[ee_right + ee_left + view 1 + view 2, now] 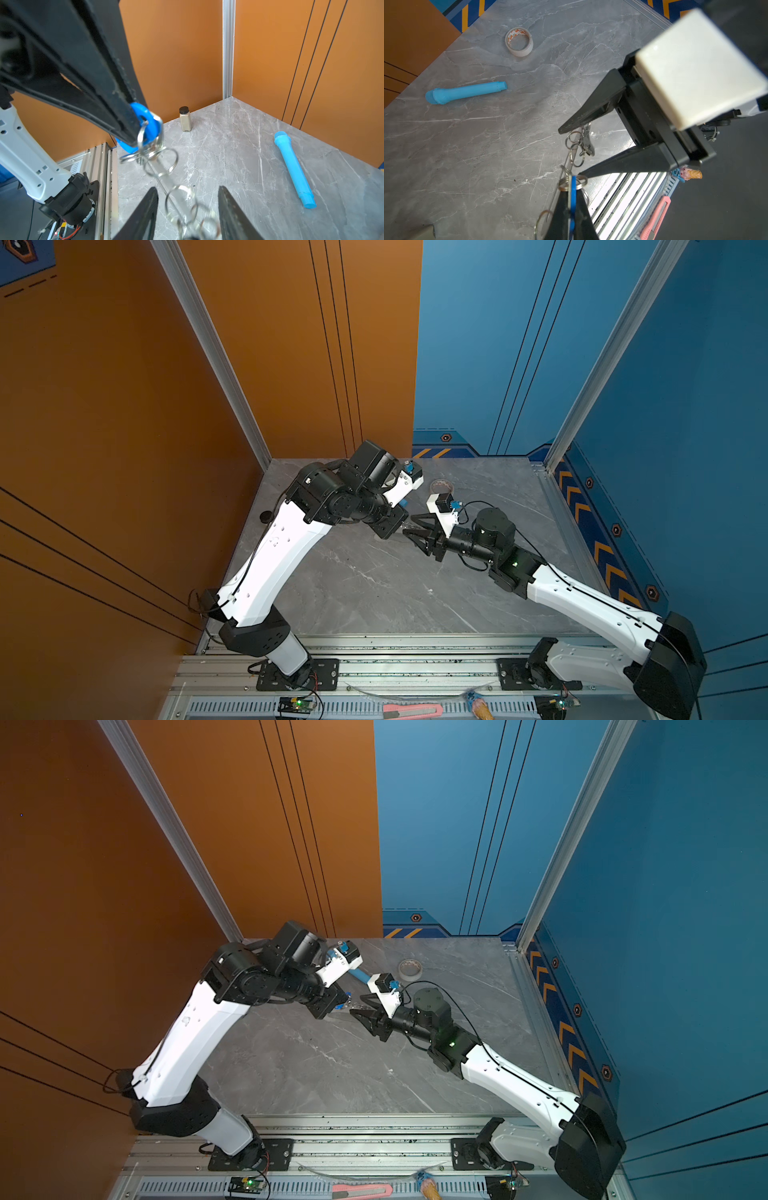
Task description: Remove the keys from the keyring
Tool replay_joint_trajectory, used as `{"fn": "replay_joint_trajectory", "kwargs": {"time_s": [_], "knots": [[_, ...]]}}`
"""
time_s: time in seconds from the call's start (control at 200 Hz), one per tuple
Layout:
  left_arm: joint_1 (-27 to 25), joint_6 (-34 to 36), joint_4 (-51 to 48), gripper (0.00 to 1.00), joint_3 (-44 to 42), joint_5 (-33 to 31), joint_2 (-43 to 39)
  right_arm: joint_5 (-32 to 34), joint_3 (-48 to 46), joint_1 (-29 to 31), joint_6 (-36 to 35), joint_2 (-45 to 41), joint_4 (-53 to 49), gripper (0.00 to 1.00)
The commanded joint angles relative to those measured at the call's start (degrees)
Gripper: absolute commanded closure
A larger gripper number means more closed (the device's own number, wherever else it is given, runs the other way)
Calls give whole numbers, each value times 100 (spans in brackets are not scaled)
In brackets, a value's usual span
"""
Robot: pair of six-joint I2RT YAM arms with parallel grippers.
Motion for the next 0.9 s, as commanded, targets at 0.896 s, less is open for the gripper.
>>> {"fn": "replay_joint_trajectory", "kwargs": {"time_s": [0.896], "knots": [[263,3052,-18,100,-431,757,-502,-2456,671,-363,-863,268,-561,60]]}}
